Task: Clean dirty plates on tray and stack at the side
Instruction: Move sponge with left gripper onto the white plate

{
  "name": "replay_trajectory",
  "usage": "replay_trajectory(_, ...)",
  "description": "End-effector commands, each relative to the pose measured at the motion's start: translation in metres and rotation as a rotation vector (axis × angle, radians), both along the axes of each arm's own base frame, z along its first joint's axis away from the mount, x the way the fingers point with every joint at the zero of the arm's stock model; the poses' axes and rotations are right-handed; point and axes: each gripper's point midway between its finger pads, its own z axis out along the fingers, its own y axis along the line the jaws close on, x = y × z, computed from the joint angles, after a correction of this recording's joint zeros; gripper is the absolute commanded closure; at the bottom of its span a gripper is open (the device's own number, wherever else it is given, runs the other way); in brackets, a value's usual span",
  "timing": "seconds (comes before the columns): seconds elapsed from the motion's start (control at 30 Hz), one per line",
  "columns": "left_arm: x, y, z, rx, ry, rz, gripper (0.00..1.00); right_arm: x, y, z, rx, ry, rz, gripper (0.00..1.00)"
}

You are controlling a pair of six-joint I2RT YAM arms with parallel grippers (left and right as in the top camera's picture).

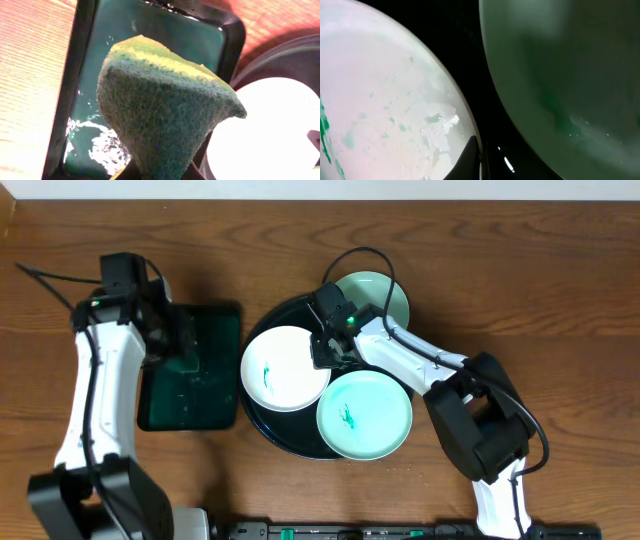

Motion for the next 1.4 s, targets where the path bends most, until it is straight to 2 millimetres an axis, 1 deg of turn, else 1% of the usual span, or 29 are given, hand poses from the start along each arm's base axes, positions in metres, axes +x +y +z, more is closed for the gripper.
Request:
replay_trajectory(0.0, -0.001, -0.006, -0.005, -0.012, 0.023, 0.0, 0.93, -0.002, 0.011, -0.007, 0.016, 0.008, 0.035, 0.99)
replay_trajectory(0.07, -0.004, -0.008, -0.011, -0.018, 0.041, -0.002, 0.93, -0.003, 0.012, -0.007, 0.022, 0.011, 0.045, 0.99)
replay_trajectory(0.1, -0.005, -0.012, -0.012, -0.041, 0.044, -0.009, 0.93, -0.003, 0.012, -0.006, 0.034, 0.019, 0.056, 0.99)
replay_trajectory(0.27, -0.004, -0.018, -0.012, -0.051, 0.043, -0.023, 0.93, -0.002, 0.011, -0.006, 0.044, 0.025, 0.057, 0.99)
replay_trajectory(0.83, -0.007, -0.019, -0.013, -0.055, 0.056, -0.023, 0.92, -0.001, 0.01, -0.006, 0.043, 0.025, 0.054, 0.99)
replay_trajectory(0.93, -0.006, -0.021, -0.013, -0.068, 0.054, 0.016, 0.93, -0.001, 0.01, -0.006, 0.055, 0.034, 0.053, 0.99)
replay_trajectory(0.97, -0.005, -0.025, -0.013, -0.074, 0.053, 0.026, 0.93, -0.001, 0.01, -0.005, 0.063, 0.039, 0.051, 0.99)
replay_trajectory(1.0, -0.003, -0.032, -0.013, -0.079, 0.051, 0.026, 0.93, 0.0, 0.009, -0.005, 0.069, 0.043, 0.05, 0.99)
replay_trajectory(1.17, 0.002, -0.083, -0.015, -0.097, 0.051, -0.046, 0.93, 0.003, 0.004, -0.005, 0.076, 0.052, 0.036, 0.99)
replay_trajectory(1.2, 0.001, -0.093, -0.018, -0.093, 0.062, -0.042, 0.93, 0.003, 0.004, -0.005, 0.076, 0.052, 0.035, 0.99)
replay_trajectory(1.23, 0.001, -0.097, -0.024, -0.067, 0.079, -0.018, 0.93, 0.003, 0.004, -0.005, 0.076, 0.053, 0.034, 0.99)
replay_trajectory(1.37, -0.002, -0.107, -0.053, 0.028, 0.152, 0.027, 0.93, 0.004, 0.003, -0.005, 0.077, 0.055, 0.026, 0.99)
